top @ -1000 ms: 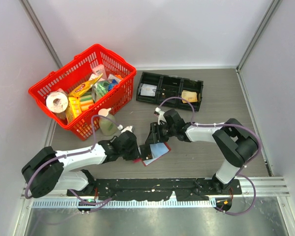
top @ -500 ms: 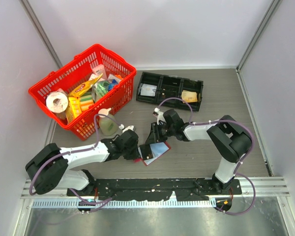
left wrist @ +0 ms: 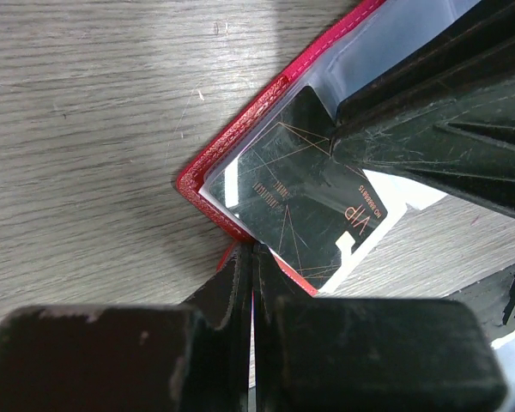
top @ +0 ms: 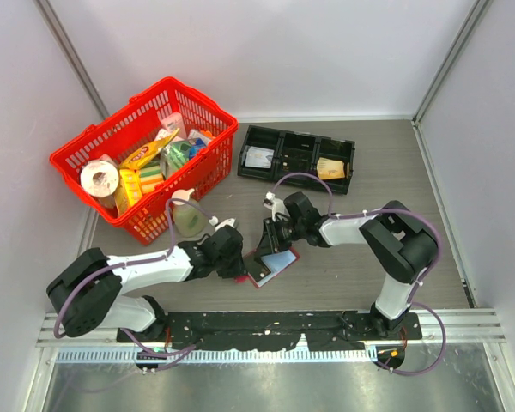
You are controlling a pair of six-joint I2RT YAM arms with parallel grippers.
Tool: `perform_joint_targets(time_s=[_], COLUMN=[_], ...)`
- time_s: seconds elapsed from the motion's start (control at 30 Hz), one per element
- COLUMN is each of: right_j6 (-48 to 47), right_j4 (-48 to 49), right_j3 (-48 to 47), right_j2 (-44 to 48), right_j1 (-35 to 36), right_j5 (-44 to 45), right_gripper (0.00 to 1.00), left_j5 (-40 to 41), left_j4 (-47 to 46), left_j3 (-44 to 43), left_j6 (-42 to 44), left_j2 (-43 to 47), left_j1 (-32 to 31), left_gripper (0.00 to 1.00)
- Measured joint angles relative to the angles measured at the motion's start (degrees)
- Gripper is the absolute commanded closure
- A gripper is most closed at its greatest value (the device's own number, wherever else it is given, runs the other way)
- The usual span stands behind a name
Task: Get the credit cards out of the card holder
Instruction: Remove the credit card from the card holder.
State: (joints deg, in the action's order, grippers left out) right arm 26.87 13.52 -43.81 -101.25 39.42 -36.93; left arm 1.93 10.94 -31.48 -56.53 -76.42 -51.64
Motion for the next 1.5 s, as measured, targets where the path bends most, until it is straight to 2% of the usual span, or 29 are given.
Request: perform_joint_targets(time_s=[0.13,0.3,0.43,0.6,1.03,1.33,1.5], right_j6=[-0.46,-1.03,-1.55,-2.27,-0.9,-0.11,0.26], right_j4=[-1.44,-4.17,-6.1,-7.04,-7.37,-7.21,-6.73], right_j3=[0.02,0.81,1.07,0.92,0.28,0.28,0.28], right_j2=[0.61,3.76,6.93,8.37,5.62,4.85,4.87], right_j1=[0.13,0.37,0.39,0.48,3.76,4.72,4.57], right_j5=[0.15,4.76,7.19,7.67,8.35,9.92,10.45], right_gripper=[0.72,0.71,0.71,0.71,0.71,0.71,0.71], left_j5=[0.0,0.66,1.86,2.69,5.95,6.01,5.99], left_j4=[0.04,0.09,1.84,2.71,-2.91,-9.4,-10.51], left_j3=[0.0,0.46,0.76,0.81,6.34,7.39,7.37], left_j6=[-0.02,-0.33,-0.13,-0.37,-7.67,-10.84,-11.06], left_j2=[0.11,1.14,3.06,4.94,8.76,5.68,4.63], left_j1=[0.0,-0.07,-0.13,-0.11,-0.11,-0.11,-0.04], left_gripper=[0.94,0.81,0.64,0.55,0.55,0.7,0.7])
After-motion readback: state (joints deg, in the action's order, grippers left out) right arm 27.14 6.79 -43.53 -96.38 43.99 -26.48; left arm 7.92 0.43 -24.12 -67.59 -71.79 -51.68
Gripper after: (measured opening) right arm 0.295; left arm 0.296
